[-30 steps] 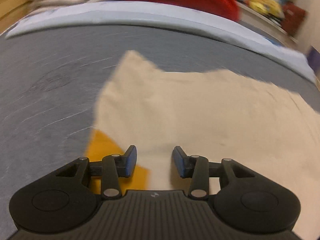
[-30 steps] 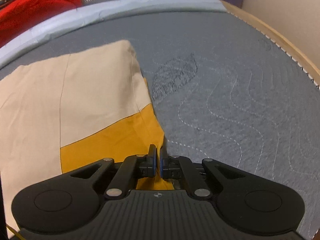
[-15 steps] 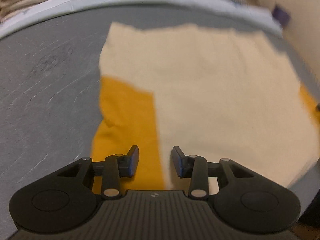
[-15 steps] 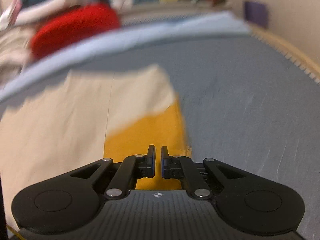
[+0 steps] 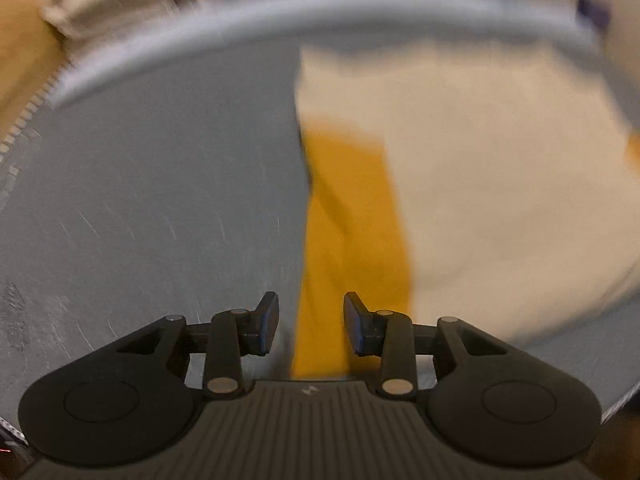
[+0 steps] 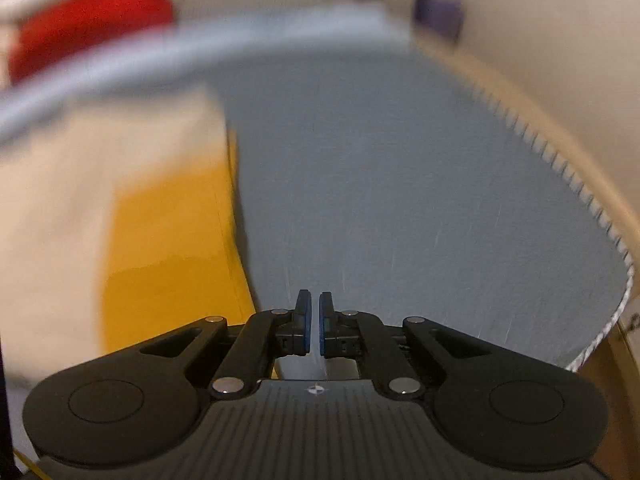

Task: Fold large clothes
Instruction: 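Open both tools and pull back from the folded jacket, then grasp the yellow sleeve with the left tool and lift it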

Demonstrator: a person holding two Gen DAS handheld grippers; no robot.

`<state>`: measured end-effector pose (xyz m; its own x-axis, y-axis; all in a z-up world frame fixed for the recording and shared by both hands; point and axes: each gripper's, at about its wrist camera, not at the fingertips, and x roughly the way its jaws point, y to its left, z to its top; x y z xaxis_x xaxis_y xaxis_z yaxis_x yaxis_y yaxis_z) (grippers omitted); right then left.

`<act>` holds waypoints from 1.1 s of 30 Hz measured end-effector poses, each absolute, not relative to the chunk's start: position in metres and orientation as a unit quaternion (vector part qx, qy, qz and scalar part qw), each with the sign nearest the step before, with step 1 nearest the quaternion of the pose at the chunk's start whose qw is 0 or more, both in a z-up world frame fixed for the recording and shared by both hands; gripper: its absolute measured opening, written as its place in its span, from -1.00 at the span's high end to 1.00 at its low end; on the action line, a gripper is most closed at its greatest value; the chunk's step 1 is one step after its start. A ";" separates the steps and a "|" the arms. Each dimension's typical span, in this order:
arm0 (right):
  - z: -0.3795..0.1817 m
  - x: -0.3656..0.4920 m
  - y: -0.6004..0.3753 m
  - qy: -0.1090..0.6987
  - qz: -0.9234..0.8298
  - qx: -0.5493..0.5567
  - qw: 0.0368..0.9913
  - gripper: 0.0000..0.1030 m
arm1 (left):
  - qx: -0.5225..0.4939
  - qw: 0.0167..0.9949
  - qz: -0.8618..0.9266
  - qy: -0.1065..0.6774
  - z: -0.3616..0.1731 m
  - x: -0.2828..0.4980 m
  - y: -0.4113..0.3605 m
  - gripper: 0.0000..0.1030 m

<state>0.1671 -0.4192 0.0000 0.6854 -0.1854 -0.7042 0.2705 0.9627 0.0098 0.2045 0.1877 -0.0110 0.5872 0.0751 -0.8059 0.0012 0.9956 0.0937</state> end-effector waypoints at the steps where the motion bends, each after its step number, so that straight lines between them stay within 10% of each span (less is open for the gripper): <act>1: 0.019 0.156 -0.412 0.335 -0.119 0.054 0.933 0.89 | 0.030 0.904 0.022 0.426 0.003 0.195 0.186 0.19; 10: 0.076 0.056 -0.321 0.205 -0.037 0.082 0.975 0.55 | -0.032 0.947 -0.002 0.319 0.040 0.100 0.135 -0.03; 14: 0.064 0.039 -0.283 0.230 -0.005 0.071 0.971 0.56 | -0.016 0.940 0.017 0.339 0.005 0.074 0.119 0.89; 20: 0.061 0.049 -0.251 0.236 0.035 0.020 0.971 0.56 | -0.089 0.929 -0.006 0.358 -0.015 0.082 0.127 0.86; 33: 0.044 0.058 -0.253 0.264 0.065 0.018 0.962 0.56 | -0.389 0.815 0.084 0.421 -0.098 0.129 0.196 -0.18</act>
<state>0.0582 -0.2529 0.0437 0.8523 0.1341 -0.5056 -0.1151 0.9910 0.0687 0.1293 0.1963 -0.0979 0.6307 -0.1906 -0.7522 -0.4655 0.6827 -0.5633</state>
